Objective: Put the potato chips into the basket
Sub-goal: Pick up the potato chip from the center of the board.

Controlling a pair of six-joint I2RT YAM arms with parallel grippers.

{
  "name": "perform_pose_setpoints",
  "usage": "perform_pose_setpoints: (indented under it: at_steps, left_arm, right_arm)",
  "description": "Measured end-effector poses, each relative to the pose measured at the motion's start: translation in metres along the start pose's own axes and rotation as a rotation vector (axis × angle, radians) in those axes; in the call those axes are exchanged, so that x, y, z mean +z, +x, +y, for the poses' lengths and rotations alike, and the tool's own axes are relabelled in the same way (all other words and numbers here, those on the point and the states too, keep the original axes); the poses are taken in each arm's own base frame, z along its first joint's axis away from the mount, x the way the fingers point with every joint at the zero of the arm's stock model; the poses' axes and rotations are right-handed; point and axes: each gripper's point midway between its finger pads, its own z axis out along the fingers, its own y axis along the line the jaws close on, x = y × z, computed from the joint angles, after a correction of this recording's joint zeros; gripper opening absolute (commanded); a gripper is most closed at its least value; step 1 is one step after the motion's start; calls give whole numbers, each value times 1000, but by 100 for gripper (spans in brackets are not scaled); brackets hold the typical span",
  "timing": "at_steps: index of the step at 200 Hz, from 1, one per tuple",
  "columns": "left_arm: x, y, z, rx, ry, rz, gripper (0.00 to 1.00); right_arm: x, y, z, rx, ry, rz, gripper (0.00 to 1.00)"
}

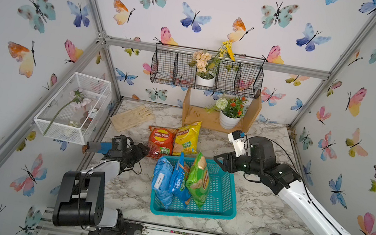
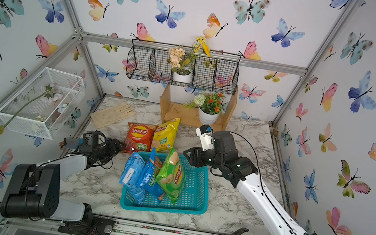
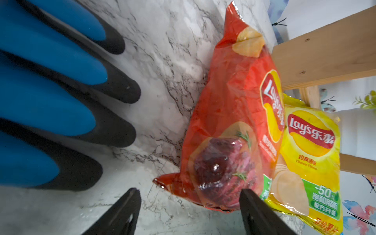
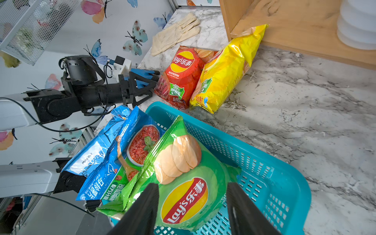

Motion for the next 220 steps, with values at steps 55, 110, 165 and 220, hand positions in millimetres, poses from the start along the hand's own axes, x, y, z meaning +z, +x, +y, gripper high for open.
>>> perform_pose_setpoints:
  at_steps: [55,110,165,220]
  left_arm:
    - [6,-14,-6,33,70,-28,85]
    - [21,1,-14,-3,210,19,83]
    - [25,8,-20,-60,301,47,42]
    - [24,8,-25,-77,340,54,0]
  right_arm:
    - [6,-3,-1,1,3,12,59]
    - [10,-3,-3,5,7,23,59]
    - [9,-6,-2,2,5,17,59]
    - [9,-5,-2,1,5,18,59]
